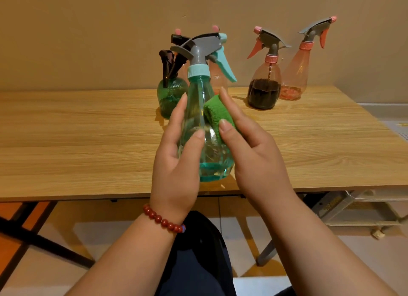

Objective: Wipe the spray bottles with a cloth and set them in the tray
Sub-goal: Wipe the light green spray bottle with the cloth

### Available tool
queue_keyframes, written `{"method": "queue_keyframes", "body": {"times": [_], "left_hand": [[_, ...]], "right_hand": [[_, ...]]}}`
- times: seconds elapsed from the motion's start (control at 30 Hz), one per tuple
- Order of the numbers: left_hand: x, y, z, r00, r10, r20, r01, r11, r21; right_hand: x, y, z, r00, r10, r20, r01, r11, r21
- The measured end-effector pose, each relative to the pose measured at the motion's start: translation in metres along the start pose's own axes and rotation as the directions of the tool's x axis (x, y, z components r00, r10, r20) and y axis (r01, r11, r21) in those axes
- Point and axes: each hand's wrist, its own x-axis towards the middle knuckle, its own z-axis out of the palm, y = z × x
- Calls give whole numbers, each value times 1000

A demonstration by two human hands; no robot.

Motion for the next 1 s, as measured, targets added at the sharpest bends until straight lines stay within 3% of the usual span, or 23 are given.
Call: {"method": "queue_keyframes", "body": {"times": [0.13, 0.33, 0.5, 0.63, 0.77, 0.9, 1.0], "left_hand": [[-6, -5, 5, 998, 43, 47, -49, 989, 138], [3, 1, 6, 995, 20, -96, -13, 998, 68], [3, 0, 6, 989, 27, -147, -3, 987, 158], [-3, 0, 13, 993, -34, -116, 43, 996, 80], [2, 7, 18, 984, -24, -176, 34, 998, 55], [7, 8, 14, 969, -60, -241, 68, 997, 26], [4, 10, 14, 976, -95, -198, 100, 995, 15]], "right_hand": [[17, -8, -6, 998, 32, -47, -33, 999, -10], [-3, 9, -3, 999, 36, -8, -35, 997, 69], [-18, 22, 1, 999, -25, -45, 22, 997, -71], [-10, 12, 1, 999, -23, -36, 22, 999, -26], [-23, 19, 8, 993, -11, -121, 17, 999, 48], [-39, 28, 14, 987, -6, -162, 1, 1000, -31], [-39, 26, 14, 982, -21, -186, 13, 999, -41]]}}
